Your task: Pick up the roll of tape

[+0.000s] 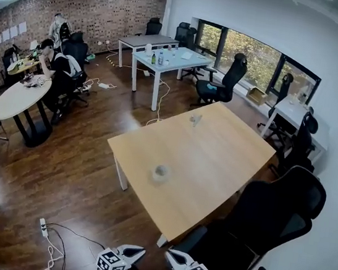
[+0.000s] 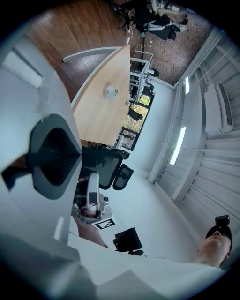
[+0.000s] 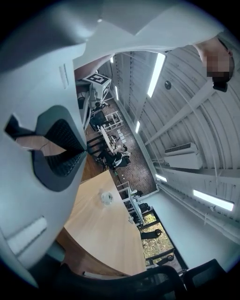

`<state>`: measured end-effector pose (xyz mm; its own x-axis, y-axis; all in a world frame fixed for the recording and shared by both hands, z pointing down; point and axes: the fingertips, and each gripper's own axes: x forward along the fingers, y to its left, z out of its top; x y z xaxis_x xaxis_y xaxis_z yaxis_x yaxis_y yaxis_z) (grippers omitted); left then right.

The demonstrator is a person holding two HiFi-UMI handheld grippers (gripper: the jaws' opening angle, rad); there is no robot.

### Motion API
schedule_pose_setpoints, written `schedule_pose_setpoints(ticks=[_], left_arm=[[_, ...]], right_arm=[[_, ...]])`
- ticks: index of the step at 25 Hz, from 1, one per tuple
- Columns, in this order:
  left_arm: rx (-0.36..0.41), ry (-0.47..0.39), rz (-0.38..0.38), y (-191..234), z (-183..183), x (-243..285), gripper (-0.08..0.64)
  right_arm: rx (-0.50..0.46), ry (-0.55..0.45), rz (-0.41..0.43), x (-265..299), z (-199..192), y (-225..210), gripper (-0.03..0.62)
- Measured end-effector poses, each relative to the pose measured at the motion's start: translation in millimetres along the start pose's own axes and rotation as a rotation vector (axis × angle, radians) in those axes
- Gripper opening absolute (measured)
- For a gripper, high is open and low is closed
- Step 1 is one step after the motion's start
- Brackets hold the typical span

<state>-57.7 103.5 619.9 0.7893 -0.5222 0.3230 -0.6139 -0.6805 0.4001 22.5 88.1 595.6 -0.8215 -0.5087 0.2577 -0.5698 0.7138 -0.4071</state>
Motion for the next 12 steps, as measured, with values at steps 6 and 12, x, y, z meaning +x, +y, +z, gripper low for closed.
schedule_pose_setpoints(ticks=[6,12], left_arm=[[0.090,-0.035,-0.127,25,46,2,0.006],[0.090,-0.009,-0.162,70,51,-17,0.006]], right_arm=[[0.001,-0.002,-0.080,37,21,-2,0.006],[0.009,0.011,-0.126,84,26,10,0.006]])
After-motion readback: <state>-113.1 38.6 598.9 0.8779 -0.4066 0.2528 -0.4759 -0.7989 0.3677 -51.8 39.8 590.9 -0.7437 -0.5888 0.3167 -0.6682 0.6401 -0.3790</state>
